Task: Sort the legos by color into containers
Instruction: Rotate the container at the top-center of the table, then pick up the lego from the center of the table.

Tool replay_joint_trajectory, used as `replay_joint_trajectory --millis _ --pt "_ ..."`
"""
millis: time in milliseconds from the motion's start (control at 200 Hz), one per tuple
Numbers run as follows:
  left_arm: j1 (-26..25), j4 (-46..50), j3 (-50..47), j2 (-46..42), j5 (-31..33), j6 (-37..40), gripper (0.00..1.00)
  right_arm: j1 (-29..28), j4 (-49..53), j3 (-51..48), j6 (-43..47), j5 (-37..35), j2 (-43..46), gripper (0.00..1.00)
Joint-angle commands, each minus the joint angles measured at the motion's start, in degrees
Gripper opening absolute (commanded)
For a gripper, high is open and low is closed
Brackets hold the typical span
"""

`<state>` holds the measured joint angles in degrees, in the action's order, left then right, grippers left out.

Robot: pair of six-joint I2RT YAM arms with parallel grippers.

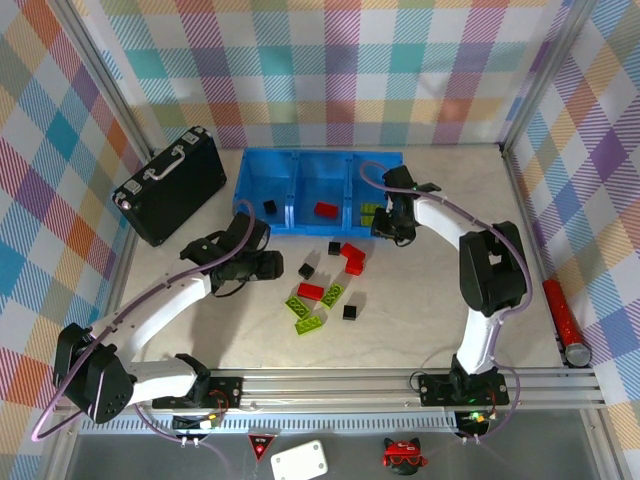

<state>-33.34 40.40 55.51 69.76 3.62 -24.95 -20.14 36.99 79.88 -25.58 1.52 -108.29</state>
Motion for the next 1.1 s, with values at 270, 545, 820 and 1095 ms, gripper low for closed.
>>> replay_joint_trajectory --millis 270,545,820,1095 --pt "-3.24 1.01 -1.71 -1.81 1.84 -2.43 0.57 1.47 4.49 4.89 2.95 -5.84 0.03 0.34" --pt "-6.65 -0.29 -1.65 3.22 1.79 -4.65 0.57 1.66 6.18 1.26 3.31 -3.87 8.87 0.35" --pt "-12.63 -0.37 2.97 14.27 3.12 -4.9 0.57 1.64 7.52 -6.41 1.58 -0.29 21.95 0.36" --pt "-14.73 1.84 11.78 27.16 2.26 -4.56 0.58 1.67 9.65 -11.64 1.03 -0.98 30.24 0.36"
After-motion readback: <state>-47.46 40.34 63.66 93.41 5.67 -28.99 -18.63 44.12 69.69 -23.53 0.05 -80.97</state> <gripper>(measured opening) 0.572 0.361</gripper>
